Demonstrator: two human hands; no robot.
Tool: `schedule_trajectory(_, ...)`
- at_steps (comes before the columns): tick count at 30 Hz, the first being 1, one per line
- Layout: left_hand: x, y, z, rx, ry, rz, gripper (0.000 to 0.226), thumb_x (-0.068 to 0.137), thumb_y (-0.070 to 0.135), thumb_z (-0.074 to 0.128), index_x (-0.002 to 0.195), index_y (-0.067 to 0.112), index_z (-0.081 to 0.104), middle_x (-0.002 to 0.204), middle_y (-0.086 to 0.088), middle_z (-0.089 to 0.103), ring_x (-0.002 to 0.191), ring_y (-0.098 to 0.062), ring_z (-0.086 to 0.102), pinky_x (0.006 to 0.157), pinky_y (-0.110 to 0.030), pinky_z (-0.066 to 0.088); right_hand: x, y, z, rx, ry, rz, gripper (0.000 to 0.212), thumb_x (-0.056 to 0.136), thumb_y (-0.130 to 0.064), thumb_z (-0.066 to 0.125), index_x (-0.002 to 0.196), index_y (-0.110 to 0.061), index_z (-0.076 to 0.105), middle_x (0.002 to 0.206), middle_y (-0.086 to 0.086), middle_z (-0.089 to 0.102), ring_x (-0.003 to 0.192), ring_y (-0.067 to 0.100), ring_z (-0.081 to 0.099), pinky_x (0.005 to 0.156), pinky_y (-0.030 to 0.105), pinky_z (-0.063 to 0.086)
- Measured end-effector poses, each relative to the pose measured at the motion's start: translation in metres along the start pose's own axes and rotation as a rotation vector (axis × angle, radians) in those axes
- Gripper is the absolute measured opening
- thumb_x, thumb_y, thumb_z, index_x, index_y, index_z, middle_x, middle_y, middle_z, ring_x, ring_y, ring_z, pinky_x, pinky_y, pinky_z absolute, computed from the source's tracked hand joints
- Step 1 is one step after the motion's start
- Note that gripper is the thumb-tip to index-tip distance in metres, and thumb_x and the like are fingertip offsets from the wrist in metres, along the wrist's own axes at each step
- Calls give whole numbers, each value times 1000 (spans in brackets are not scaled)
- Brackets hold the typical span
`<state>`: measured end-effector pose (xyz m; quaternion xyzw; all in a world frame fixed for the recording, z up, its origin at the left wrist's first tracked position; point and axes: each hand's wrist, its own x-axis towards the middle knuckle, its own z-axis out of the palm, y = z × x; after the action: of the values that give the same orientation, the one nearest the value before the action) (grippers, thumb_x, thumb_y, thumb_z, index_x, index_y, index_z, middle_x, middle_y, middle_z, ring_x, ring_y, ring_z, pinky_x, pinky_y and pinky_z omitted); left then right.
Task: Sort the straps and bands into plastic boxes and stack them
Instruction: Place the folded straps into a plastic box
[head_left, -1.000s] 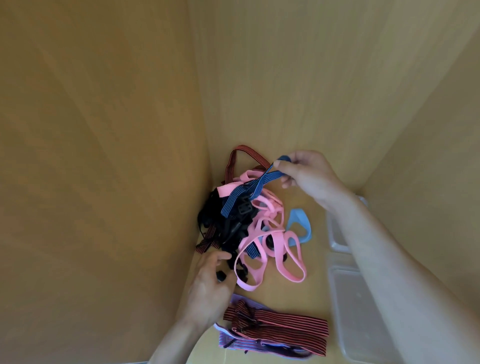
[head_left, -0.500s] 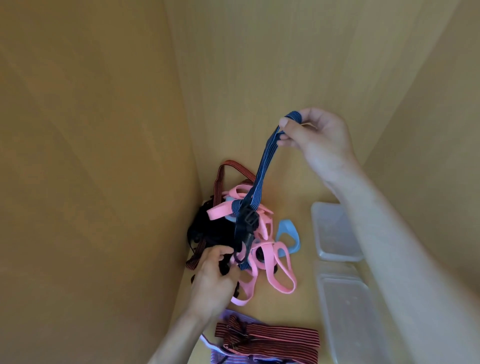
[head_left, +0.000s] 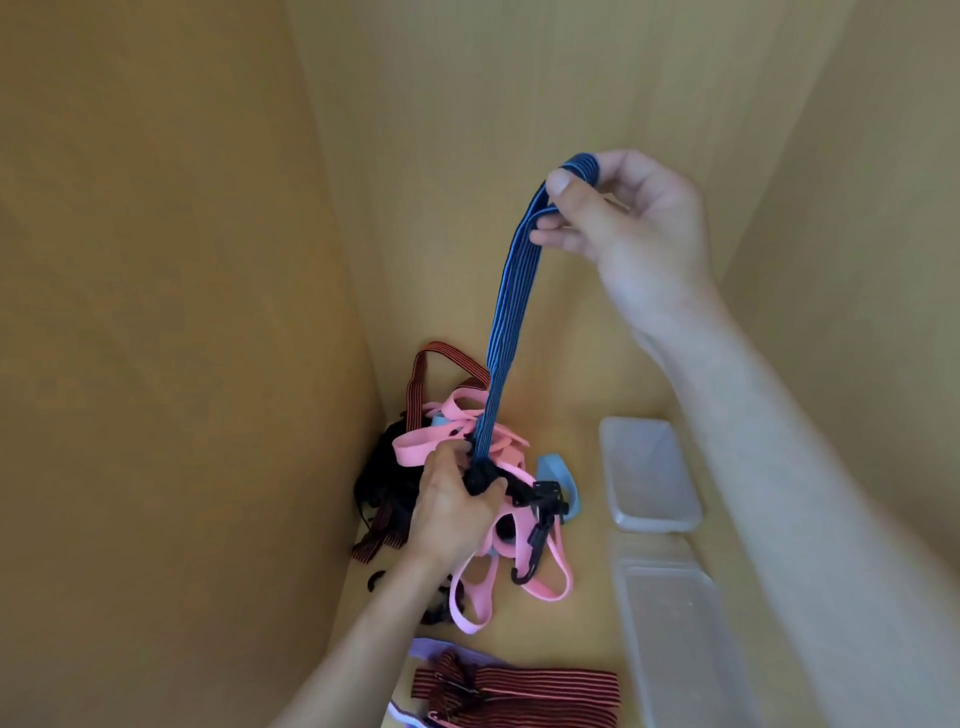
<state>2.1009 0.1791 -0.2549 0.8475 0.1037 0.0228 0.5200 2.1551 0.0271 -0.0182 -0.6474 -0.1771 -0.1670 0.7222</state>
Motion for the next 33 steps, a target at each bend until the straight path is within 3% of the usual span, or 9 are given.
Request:
schedule_trajectory(4, 10, 7, 6, 23, 26, 19, 27, 85, 33, 73, 103, 34, 53, 105, 16, 62, 92, 3, 60, 68, -12, 41, 7, -15, -7, 55, 16, -38, 11, 92, -6, 68, 82, -10, 65, 83, 7, 65, 74, 22, 70, 75, 35, 60)
schedule_trajectory(10, 23, 17, -3, 9, 86, 54, 11, 90, 20, 71, 88, 26, 62, 75, 12, 66, 69, 0, 60, 63, -24, 47, 23, -41, -15, 87, 15, -101, 9, 94, -7, 67, 86, -5, 64, 96, 19, 59, 74, 22, 68, 78, 38, 60)
schedule_trajectory(14, 27, 36, -12, -107, -53, 67, 11, 89, 3, 69, 92, 13, 66, 83, -5, 68, 79, -23, 63, 77, -30, 54, 37, -57, -15, 83, 2, -144, 10, 96, -6, 64, 87, -3, 62, 91, 17, 61, 76, 23, 66, 78, 37, 59)
schedule_trajectory(16, 27, 48, -16, -227, -122, 82, 7, 90, 4, 70, 95, 9, 70, 96, -12, 71, 87, -20, 65, 85, -28, 55, 47, -66, -13, 84, 12, -170, 9, 96, -4, 63, 88, -1, 62, 91, 18, 61, 75, 22, 65, 78, 36, 59)
schedule_trajectory(20, 23, 63, -20, -358, -278, 75, 28, 101, 23, 60, 76, 11, 52, 72, -1, 47, 63, -11, 47, 62, -22, 39, 60, -78, -10, 83, -9, -193, 3, 96, -3, 62, 93, 0, 63, 92, 15, 63, 75, 19, 64, 79, 34, 59)
schedule_trajectory(23, 21, 68, -19, -335, -308, 82, 27, 101, 16, 57, 89, -8, 61, 85, -14, 58, 76, -23, 55, 74, -31, 45, 60, -78, -7, 62, -20, -205, 6, 96, -4, 63, 90, -1, 62, 91, 15, 61, 74, 18, 65, 78, 34, 59)
schedule_trajectory(27, 23, 70, -22, -274, -254, 116, 20, 101, 13, 59, 101, 16, 79, 106, 1, 77, 96, -8, 70, 82, -20, 54, 54, -71, -10, 24, -13, -159, 10, 96, -8, 65, 86, -5, 62, 86, 10, 63, 73, 19, 67, 75, 34, 60)
schedule_trajectory(31, 32, 71, -29, -235, -167, 189, 21, 102, 11, 58, 110, 13, 77, 107, 2, 77, 107, -14, 70, 101, -34, 53, 48, -60, -17, -33, -48, -59, 11, 96, -9, 65, 85, -9, 62, 82, 8, 64, 67, 17, 65, 69, 31, 59)
schedule_trajectory(33, 36, 77, -34, -233, -148, 230, 21, 102, 11, 58, 108, 18, 76, 105, 4, 77, 106, -14, 71, 100, -37, 53, 45, -50, -19, -105, -90, -12, 14, 96, -9, 65, 83, -10, 61, 80, 8, 63, 62, 16, 62, 65, 31, 60)
